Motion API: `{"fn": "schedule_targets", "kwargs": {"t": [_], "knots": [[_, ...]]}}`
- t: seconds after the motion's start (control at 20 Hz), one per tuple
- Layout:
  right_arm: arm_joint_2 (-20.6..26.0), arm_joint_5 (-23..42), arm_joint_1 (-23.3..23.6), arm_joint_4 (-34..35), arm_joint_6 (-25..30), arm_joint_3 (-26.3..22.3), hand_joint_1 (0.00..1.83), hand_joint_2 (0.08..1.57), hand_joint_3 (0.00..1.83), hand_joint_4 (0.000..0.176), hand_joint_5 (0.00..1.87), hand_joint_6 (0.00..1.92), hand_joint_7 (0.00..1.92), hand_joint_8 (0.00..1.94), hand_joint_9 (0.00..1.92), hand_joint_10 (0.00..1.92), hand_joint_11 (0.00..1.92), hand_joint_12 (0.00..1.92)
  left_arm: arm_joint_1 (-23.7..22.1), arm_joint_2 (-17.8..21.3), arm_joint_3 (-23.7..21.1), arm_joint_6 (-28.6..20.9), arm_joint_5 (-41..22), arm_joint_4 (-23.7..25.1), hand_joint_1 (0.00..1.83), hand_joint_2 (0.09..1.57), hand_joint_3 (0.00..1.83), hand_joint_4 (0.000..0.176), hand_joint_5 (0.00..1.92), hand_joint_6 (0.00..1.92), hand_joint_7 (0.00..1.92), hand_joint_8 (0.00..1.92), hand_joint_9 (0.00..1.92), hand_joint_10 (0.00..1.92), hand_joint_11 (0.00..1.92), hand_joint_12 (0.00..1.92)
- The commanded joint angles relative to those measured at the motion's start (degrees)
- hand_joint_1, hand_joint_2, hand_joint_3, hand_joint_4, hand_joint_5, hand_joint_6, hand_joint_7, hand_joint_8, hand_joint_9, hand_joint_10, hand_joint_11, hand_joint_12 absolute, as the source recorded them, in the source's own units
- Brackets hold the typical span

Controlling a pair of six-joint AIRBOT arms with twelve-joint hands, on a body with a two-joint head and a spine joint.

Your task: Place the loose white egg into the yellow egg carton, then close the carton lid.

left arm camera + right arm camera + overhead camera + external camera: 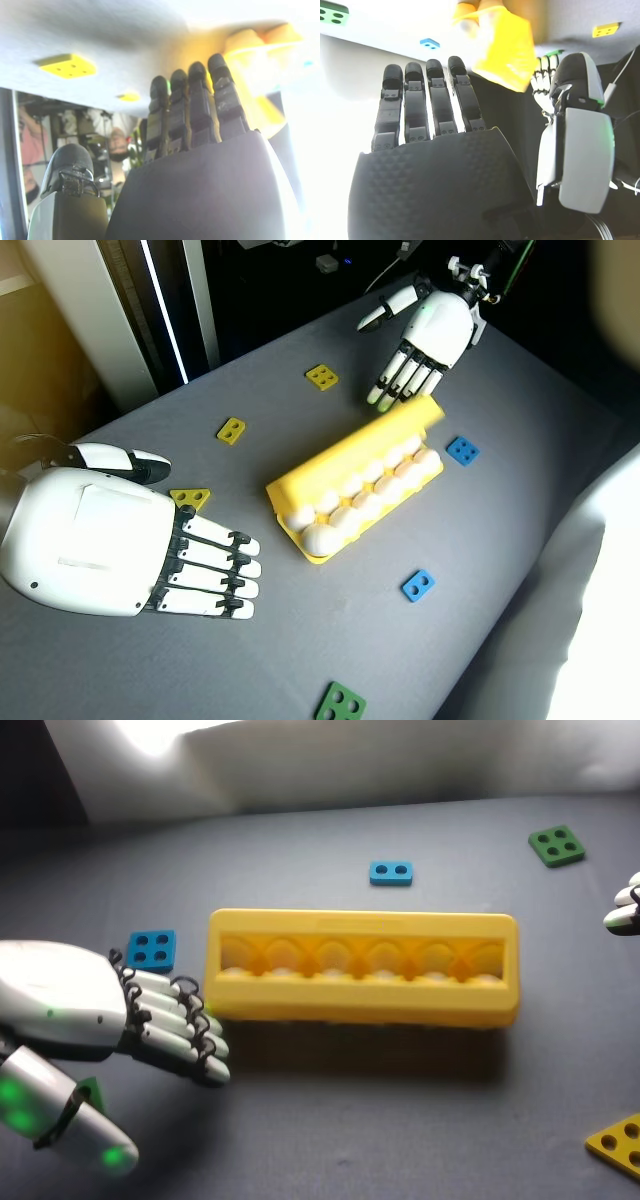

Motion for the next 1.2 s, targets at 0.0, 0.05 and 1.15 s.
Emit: {"fn": "schedule_targets", "kwargs": {"t": [0.0,0.05,1.15], "knots": [[1.0,1.4,0.4,2.3,0.0,-0.1,0.22,0.94,0.0,0.0,0.18,0.0,0.14,0.0,0.11,0.0,0.0,0.32,-0.7,0.2,0.8,0.1,-2.1,-4.5,0.0,1.15,0.0,0.0,0.26,0.0,0.19,0.0,0.12,0.0,0.0,0.19],[1.0,1.4,0.4,2.3,0.0,-0.2,0.23,0.95,0.0,0.0,0.18,0.0,0.15,0.0,0.12,0.0,0.0,0.34,-0.8,-0.3,1.8,0.1,-1.9,-4.5,0.0,1.16,0.0,0.0,0.23,0.0,0.16,0.0,0.09,0.0,0.0,0.1],[1.2,1.9,0.4,1.8,-0.7,-0.9,0.27,1.02,0.0,0.0,0.17,0.0,0.13,0.0,0.11,0.0,0.0,0.37,-9.1,9.3,5.4,-0.4,-9.2,2.2,0.0,1.16,0.0,0.0,0.27,0.0,0.19,0.0,0.12,0.0,0.0,0.23]]}}
